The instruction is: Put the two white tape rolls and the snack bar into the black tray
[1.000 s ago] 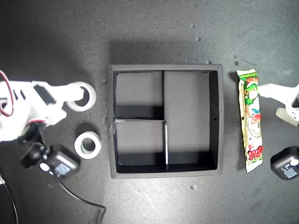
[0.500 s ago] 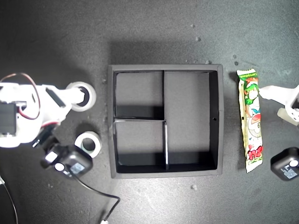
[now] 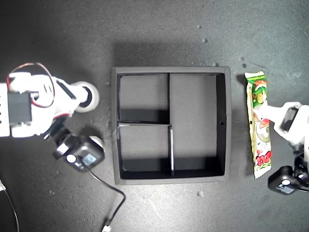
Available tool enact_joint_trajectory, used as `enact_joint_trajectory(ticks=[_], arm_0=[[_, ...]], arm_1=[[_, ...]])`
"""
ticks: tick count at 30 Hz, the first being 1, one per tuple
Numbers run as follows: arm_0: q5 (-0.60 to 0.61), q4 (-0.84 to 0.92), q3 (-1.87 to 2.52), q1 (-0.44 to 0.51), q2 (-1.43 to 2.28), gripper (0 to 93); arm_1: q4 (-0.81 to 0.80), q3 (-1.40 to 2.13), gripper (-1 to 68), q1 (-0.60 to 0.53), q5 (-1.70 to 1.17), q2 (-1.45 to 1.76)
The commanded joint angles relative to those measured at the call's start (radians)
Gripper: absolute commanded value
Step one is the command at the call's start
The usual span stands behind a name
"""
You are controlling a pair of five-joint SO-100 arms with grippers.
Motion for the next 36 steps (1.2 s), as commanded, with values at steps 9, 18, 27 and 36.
enact_joint_trajectory(ticks=[9, 18, 27, 36], arm_0=[[0.028, -0.02, -0.071, -0.02, -0.072, 0.2], [0.023, 0.06, -0.06, -0.018, 0.071, 0.2], [0.051, 0.327, -0.198, -0.018, 0.247, 0.1], [0.106, 0.423, -0.423, -0.002, 0.221, 0.1]], arm_1=[[-0.127, 0.012, 21.5, -0.041, -0.018, -0.011], [-0.163, -0.052, 21.6, -0.044, -0.02, -0.192], [-0.247, 0.002, 12.7, -0.012, 0.012, -0.206], [-0.092, -0.086, 8.9, -0.025, -0.023, -0.204]])
